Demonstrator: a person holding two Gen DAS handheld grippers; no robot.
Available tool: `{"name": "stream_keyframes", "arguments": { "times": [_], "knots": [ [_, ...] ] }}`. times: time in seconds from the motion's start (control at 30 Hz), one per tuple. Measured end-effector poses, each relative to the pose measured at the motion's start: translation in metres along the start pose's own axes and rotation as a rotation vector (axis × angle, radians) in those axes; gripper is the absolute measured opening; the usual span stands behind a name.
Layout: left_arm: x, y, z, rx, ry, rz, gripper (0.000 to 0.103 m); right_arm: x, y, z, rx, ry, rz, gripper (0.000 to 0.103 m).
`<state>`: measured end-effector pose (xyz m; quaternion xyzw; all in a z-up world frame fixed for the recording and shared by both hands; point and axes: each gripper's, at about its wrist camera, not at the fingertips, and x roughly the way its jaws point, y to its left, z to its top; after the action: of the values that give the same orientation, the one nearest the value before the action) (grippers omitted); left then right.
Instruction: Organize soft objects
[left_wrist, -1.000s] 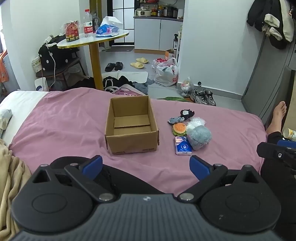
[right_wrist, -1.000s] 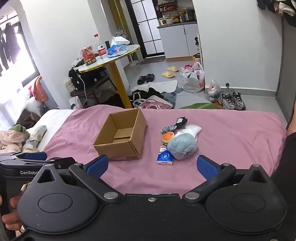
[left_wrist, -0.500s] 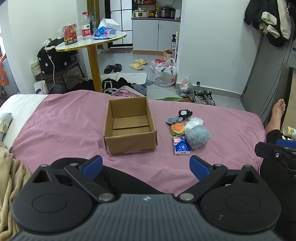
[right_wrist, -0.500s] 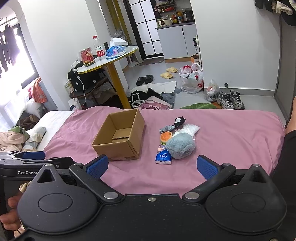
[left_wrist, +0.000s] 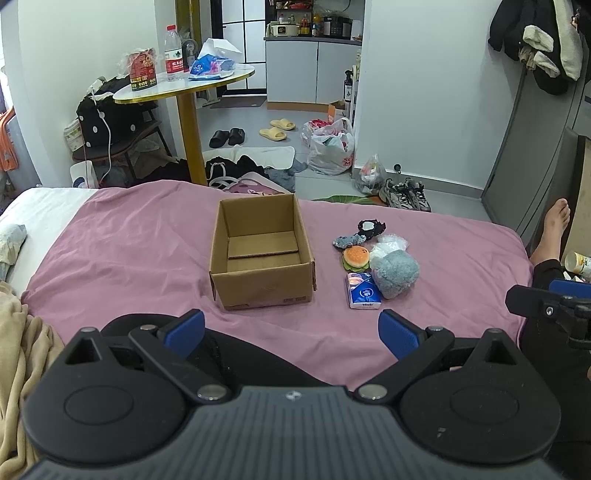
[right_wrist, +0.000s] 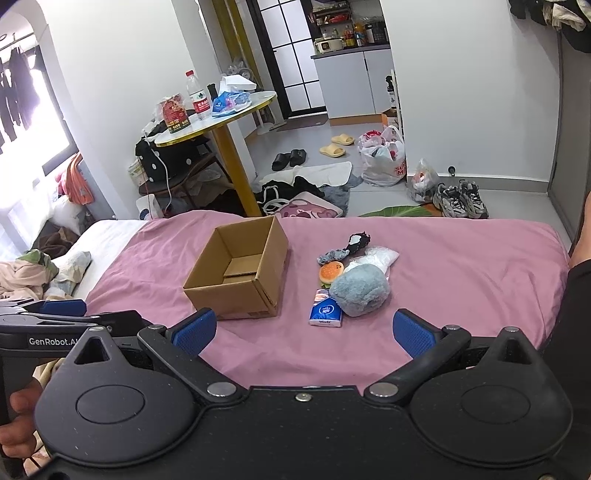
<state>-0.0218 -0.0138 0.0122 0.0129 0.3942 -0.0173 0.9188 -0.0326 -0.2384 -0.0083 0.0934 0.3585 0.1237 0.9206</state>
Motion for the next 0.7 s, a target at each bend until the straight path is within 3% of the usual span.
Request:
{"name": "stream_keyframes", "arguments": {
  "times": [0.7],
  "knots": [
    [-0.0012, 0.0022, -0.001, -0.002, -0.001, -0.003, 0.1, 0.0014, 0.0049, -0.0009, -0.017, 0.002, -0.013, 0.103]
  ]
}}
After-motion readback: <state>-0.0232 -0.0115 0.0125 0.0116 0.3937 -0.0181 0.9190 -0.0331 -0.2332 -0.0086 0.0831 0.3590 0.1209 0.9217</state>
